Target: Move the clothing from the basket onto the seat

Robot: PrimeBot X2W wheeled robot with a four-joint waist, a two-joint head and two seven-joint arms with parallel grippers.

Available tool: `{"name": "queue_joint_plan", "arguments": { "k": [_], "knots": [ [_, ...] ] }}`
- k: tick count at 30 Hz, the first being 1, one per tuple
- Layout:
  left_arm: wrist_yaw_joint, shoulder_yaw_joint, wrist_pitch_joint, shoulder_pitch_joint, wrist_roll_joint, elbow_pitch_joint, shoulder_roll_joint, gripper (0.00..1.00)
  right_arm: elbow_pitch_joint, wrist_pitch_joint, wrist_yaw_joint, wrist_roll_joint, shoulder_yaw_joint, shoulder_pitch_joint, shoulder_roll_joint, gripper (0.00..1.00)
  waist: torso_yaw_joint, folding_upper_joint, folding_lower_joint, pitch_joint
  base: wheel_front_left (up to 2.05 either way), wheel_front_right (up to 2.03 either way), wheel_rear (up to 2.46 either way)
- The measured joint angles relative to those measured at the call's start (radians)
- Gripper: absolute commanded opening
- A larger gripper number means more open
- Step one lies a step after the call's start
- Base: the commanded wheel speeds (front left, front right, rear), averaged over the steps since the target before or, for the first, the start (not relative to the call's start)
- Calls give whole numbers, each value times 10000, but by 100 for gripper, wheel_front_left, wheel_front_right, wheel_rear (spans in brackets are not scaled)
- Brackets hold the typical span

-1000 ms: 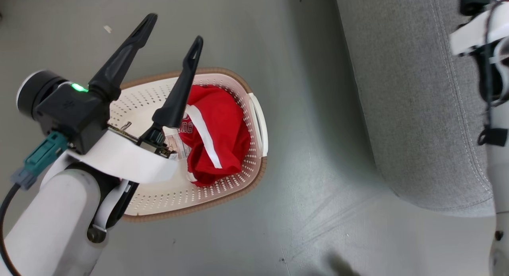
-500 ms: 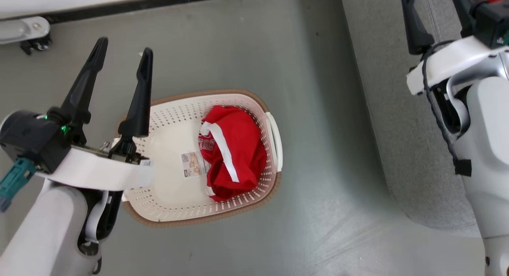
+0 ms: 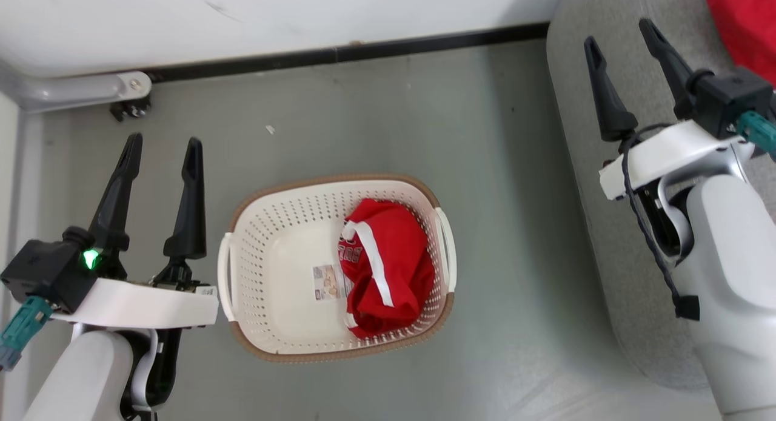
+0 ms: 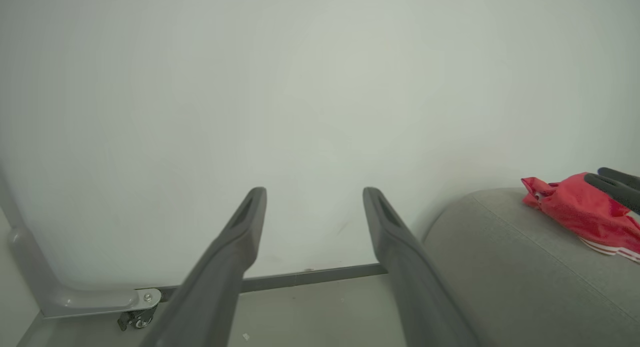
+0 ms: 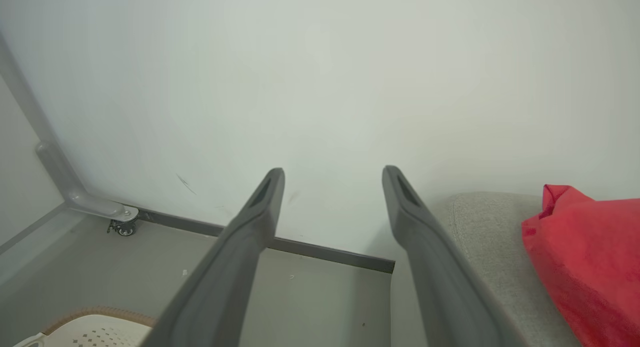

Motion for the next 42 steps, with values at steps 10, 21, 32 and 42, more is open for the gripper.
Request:
{"name": "queue_joint_plan", "arguments": {
  "k": [10, 21, 32, 42],
  "knots": [
    [-247, 201, -90, 732, -71, 508, -142, 100, -1273, -6, 0, 213, -286, 1078, 186, 100, 402, 0, 0, -903, 0, 0, 0],
    [-558, 376, -123, 1546, 21, 951, -265, 100, -1845, -6, -2, 238, -738, 2732, 209, 100, 722, 0, 0, -1856, 0, 0, 0],
    [-798, 1020, -123, 2227, 491, 947, -464, 100, -2362, -6, -2, 211, -1396, 4203, 290, 100, 895, 0, 0, -2713, 0, 0, 0],
    [-1053, 1246, -123, 2851, 709, 1124, -694, 100, -2506, -6, -2, 205, -1461, 5260, 500, 100, 975, 0, 0, -3358, 0, 0, 0]
  ]
}}
